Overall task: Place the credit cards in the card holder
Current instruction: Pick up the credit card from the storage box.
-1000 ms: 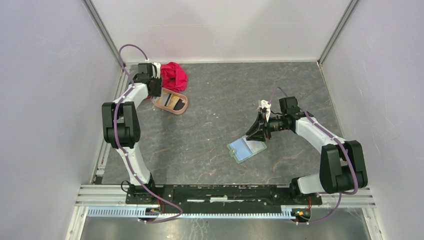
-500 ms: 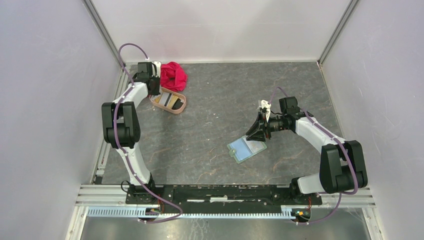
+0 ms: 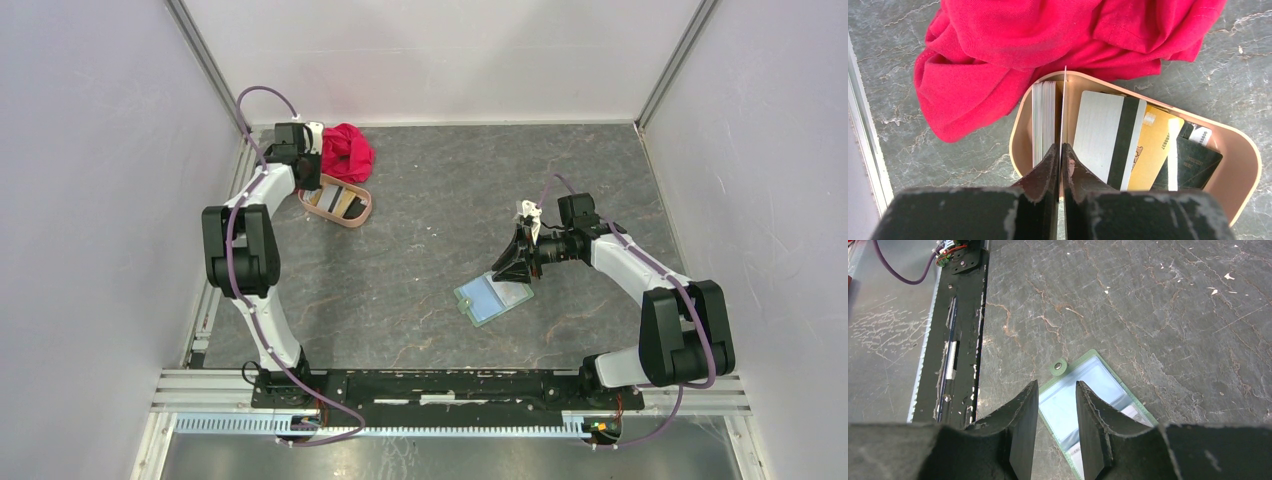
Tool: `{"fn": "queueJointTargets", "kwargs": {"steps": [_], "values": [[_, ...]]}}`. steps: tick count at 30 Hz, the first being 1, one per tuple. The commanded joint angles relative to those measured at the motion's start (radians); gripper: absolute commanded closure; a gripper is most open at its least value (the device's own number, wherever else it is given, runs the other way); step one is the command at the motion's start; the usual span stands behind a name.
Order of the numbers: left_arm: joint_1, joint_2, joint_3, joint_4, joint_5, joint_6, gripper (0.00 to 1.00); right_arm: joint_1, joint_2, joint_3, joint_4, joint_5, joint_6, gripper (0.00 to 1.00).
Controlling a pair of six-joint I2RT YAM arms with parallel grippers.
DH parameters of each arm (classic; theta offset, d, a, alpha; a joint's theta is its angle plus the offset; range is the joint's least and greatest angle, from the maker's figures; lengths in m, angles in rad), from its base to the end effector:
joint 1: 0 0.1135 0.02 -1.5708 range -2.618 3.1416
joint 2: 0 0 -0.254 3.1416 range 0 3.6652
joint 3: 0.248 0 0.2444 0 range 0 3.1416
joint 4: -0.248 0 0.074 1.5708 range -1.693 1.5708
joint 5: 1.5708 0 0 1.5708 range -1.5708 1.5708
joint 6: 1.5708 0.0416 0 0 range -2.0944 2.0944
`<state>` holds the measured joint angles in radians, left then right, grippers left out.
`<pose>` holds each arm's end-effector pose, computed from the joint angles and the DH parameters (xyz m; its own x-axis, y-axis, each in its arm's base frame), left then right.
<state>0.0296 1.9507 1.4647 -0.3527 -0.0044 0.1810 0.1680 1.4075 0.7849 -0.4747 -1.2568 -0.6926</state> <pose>0.4288 0.0129 0.2058 -0.7372 0.1583 -0.6569 0.1018 0.9871 0.1235 0.2357 0.0801 0.1974 -0.3693 -0.2627 -0.8914 -0.9291 0.0835 0.3603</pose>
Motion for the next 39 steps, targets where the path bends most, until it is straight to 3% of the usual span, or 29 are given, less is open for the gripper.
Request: {"fn": "queueJointTargets", "kwargs": {"steps": [1, 10, 16, 19, 23, 26, 33, 39], "values": [[0.005, -0.08, 0.037, 0.0, 0.018, -0.016, 0.9, 0.003, -0.002, 0.042, -0.01, -0.015, -0.028, 0.6], [0.005, -0.163, 0.024, 0.0, 0.095, -0.048, 0.98, 0.003, -0.008, 0.046, -0.028, -0.009, -0.052, 0.6], [0.005, -0.323, -0.085, 0.071, 0.345, -0.17, 0.98, 0.004, -0.035, 0.053, -0.052, 0.027, -0.088, 0.6], [0.004, -0.427, -0.198, 0.173, 0.572, -0.336, 0.98, 0.003, -0.066, 0.053, -0.06, 0.057, -0.109, 0.6], [-0.062, -0.617, -0.489, 0.542, 0.779, -0.67, 0.98, -0.012, -0.127, 0.048, -0.071, 0.091, -0.146, 0.6], [-0.188, -0.749, -0.616, 0.686, 0.726, -0.791, 0.98, -0.04, -0.188, 0.048, -0.079, 0.081, -0.16, 0.6], [-0.565, -0.913, -0.908, 1.087, 0.379, -1.071, 0.94, -0.06, -0.309, 0.086, -0.143, 0.04, -0.148, 0.58], [-0.874, -0.948, -1.014, 1.211, -0.039, -1.046, 0.95, -0.059, -0.295, 0.241, -0.5, -0.007, -0.323, 0.57]]}}
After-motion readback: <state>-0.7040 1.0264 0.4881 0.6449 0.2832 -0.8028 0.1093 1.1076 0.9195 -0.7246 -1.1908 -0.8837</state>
